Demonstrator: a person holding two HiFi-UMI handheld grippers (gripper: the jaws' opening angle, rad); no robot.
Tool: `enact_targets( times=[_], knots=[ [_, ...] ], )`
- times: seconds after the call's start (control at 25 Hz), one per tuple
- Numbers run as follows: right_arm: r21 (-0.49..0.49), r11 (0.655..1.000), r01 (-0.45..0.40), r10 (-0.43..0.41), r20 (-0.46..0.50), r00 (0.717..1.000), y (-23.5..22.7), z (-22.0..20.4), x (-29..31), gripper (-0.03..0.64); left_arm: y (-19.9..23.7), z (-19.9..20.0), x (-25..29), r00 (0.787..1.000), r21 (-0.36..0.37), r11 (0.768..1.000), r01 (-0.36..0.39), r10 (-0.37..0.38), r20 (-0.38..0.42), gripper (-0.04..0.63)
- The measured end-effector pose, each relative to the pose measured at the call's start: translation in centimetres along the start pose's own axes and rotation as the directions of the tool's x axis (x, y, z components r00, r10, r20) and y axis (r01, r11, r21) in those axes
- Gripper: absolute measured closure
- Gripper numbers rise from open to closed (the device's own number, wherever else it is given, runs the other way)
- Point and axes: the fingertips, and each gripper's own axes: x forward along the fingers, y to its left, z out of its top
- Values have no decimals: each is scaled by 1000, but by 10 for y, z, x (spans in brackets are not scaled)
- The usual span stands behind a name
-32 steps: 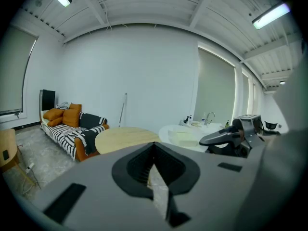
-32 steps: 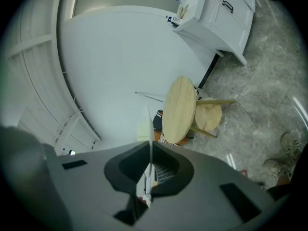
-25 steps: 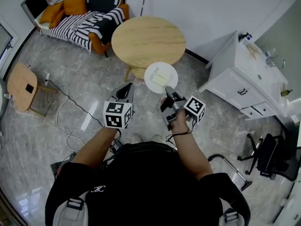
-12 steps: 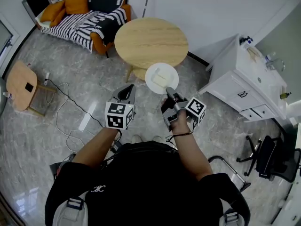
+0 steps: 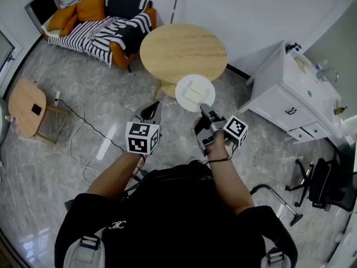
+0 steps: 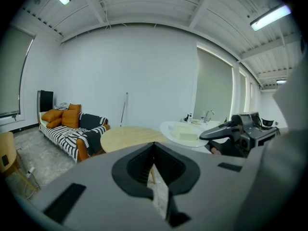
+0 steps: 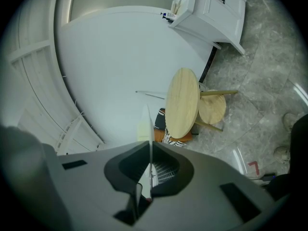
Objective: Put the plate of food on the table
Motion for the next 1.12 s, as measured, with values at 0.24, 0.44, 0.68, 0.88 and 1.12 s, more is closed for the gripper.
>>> enact_targets(
  times=[0.24, 0.44, 0.68, 0.88, 1.12],
  knots=[
    [1, 1000, -14, 14, 4, 1000, -1, 0, 7, 598, 6, -1, 5, 1000, 20, 1000, 8, -7, -4, 588],
    [7, 1000, -15, 15, 2, 1000, -2, -1, 24, 598, 21, 0, 10, 1000, 37, 999, 5, -4, -10, 588],
    [-4, 999, -41, 41, 24, 999, 6, 15, 44, 598, 37, 5, 25, 1000, 52, 999, -1, 1, -9, 588],
    [8, 999, -53, 53, 55, 997, 4, 39, 58, 598, 46, 8, 47, 1000, 56, 998, -4, 5, -10, 588],
    [-4, 1000, -15, 15, 37, 999, -5, 63, 81, 598, 53, 10, 79, 1000, 37, 999, -12, 13, -22, 588]
  ],
)
